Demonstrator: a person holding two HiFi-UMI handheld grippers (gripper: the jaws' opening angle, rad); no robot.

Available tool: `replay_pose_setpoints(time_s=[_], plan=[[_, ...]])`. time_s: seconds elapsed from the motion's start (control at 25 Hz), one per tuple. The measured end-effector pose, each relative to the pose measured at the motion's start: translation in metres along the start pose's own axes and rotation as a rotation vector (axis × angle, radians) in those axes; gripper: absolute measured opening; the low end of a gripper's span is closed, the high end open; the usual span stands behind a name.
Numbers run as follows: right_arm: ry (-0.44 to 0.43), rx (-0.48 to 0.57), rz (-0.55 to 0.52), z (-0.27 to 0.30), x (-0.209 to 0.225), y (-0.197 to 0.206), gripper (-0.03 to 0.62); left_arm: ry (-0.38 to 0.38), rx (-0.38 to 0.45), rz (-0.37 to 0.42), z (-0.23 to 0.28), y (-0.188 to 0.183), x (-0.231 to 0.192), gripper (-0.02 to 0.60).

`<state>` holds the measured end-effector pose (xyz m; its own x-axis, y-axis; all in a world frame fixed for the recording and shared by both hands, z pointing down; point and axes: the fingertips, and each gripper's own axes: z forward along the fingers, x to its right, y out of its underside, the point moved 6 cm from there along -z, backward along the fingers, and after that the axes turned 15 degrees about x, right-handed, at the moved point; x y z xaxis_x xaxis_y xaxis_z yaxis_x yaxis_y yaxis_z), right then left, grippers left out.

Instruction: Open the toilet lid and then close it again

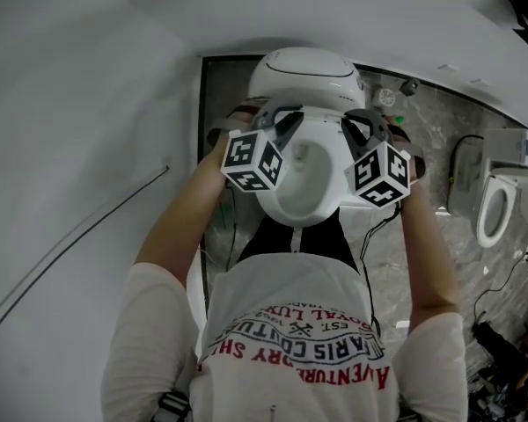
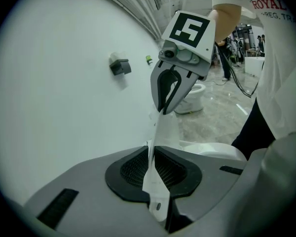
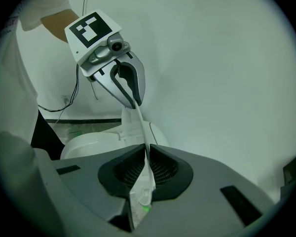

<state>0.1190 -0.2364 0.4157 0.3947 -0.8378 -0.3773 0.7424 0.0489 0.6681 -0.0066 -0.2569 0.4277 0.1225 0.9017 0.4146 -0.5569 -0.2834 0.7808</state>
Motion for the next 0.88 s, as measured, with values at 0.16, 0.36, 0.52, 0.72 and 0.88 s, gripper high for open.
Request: replay_pose_setpoints(time_s=[0.16,0.36,0.52,0.72,0.88], plan=[[0.005,-0.017,-0.021,-0.012,-0.030,-0.002,0.020,0.034,0.032,0.008,-0.017,-0.004,0.028,0.040],[0.019,-0.005,-0.030,-0.028,-0.058,0.004,0.020,0.055,0.049,0.016,-0.024,-0.009,0.057,0.038],[0.016,0.000,-0.030,-0.038,-0.090,0.010,0.020,0.057,0.043,0.020,-0.033,-0.010,0.090,0.038],[-0.005,0.032,-0.043,-0.050,-0.129,0.018,0.020,0.046,0.011,0.007,-0.044,-0.011,0.131,0.040],[0.011,0.034,-0.080,-0.057,-0.153,0.030,0.020,0.011,-0.018,-0.014,-0.041,-0.012,0.157,0.046]])
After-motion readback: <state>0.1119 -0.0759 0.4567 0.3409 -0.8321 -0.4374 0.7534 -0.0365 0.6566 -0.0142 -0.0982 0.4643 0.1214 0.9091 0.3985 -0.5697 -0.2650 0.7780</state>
